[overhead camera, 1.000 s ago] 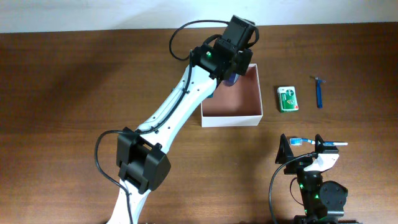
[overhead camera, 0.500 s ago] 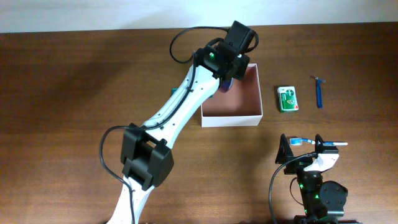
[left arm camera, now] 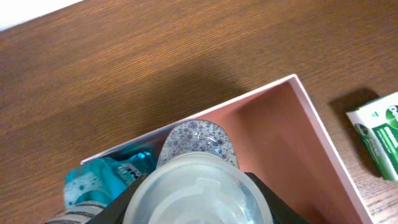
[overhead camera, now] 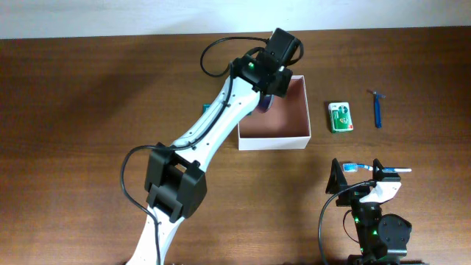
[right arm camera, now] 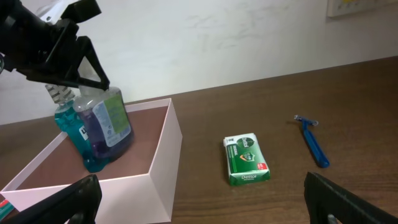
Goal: Pack container
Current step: 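Lower the soap bottle beside the Listerine in the box and release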
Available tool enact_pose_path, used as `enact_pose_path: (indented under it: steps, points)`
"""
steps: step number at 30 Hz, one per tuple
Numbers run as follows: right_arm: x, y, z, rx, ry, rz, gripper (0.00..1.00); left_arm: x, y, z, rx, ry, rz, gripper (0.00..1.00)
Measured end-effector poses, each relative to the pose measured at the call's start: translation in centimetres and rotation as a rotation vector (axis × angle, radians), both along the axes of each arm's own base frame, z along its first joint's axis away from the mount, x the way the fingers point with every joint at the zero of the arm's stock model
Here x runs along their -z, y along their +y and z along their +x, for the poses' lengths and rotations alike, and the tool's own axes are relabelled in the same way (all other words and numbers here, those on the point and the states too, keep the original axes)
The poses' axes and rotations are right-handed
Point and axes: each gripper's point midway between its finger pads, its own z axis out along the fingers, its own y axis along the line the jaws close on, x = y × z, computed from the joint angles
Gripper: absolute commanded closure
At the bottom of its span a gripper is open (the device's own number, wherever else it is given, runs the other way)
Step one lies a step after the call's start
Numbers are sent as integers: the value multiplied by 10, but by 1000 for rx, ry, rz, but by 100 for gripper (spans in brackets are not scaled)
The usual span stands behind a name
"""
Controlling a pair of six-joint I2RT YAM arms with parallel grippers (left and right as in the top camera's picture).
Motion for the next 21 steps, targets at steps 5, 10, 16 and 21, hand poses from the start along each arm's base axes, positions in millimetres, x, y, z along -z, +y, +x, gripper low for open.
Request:
enact_pose_path:
  steps: [5,10,16,21]
  points:
    - [0,0,0,0,0,0,1,2,9,5,-25,9,-4,81]
    - [0,0,0,0,0,-1,1,6,10,6,-30,17,-2,78]
    - [0,0,0,0,0,-1,1,20,8,5,-23,43,4,78]
    - [0,0,0,0,0,0,1,21,7,4,-19,50,2,74]
